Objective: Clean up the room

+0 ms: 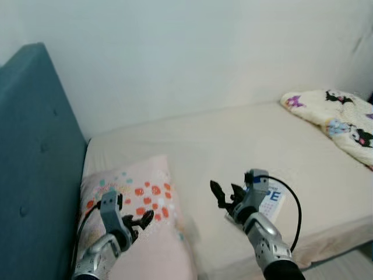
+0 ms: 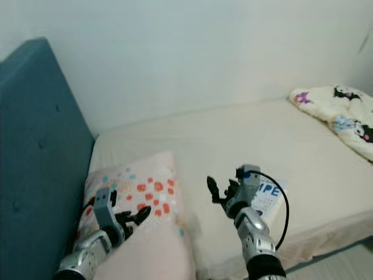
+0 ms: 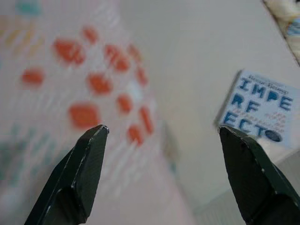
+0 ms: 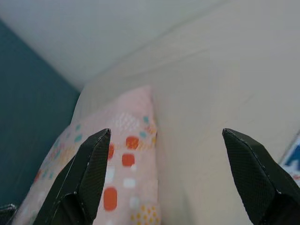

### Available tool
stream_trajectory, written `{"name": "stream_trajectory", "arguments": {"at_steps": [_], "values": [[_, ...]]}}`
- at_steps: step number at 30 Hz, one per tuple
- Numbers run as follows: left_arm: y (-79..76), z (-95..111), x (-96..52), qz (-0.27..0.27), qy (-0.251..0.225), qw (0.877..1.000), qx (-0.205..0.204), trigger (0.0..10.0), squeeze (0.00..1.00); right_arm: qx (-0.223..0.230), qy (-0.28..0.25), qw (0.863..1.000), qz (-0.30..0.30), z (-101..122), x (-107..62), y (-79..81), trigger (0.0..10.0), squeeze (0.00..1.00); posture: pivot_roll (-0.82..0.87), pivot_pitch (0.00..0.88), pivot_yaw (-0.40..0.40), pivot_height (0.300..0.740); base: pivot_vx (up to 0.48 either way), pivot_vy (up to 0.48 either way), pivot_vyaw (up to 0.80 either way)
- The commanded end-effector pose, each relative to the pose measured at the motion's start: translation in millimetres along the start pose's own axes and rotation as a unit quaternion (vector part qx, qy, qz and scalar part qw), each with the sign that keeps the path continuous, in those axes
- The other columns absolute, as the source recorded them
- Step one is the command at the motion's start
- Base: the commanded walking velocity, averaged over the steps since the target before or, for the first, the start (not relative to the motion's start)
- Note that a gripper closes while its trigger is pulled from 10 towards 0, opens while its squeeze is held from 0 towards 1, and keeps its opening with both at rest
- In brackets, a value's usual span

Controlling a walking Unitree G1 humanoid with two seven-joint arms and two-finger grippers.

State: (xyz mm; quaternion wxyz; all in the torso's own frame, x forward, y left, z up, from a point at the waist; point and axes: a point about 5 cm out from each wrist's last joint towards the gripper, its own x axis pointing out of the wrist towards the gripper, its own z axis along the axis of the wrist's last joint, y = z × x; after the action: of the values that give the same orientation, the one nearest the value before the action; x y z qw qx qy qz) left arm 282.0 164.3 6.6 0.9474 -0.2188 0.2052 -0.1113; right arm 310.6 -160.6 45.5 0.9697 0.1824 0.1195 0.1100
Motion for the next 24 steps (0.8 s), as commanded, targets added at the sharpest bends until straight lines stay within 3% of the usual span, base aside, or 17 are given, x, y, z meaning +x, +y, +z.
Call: {"name": "stream_trajectory", "arguments": {"at_steps": [1, 8, 17, 24], "values": [[4.3, -4, -0.4, 0.009, 0.01, 1.0, 0.012, 10.0, 0.0, 0.001, -0.006, 1.0, 0.002, 1, 1.2, 1.0, 10.0, 0.0, -0.15, 0.0, 0.02, 0.74, 0.0, 0.0, 0.0], [9.8, -23, -5.6, 0.026, 0.046, 0.998, 0.042, 10.0, 0.0, -0.003, -0.003, 1.0, 0.006, -2, 0.6, 0.4, 10.0, 0.0, -0.16, 0.0, 0.015, 0.74, 0.0, 0.0, 0.0], [31.4, -44, -21.5, 0.093, 0.087, 0.991, 0.04, 10.0, 0.0, -0.024, 0.02, 1.0, 0.004, -12, -1.5, -0.9, 10.0, 0.0, -0.16, 0.0, 0.007, 0.74, 0.0, 0.0, 0.0], [46.8, -64, -40.2, 0.131, 0.124, 0.983, 0.038, 10.0, 0.0, -0.03, 0.047, 0.998, -0.006, -24, -4.7, -4.6, 10.0, 0.0, -0.15, 0.0, -0.001, 0.74, -0.462, 0.0, 0.0]]}}
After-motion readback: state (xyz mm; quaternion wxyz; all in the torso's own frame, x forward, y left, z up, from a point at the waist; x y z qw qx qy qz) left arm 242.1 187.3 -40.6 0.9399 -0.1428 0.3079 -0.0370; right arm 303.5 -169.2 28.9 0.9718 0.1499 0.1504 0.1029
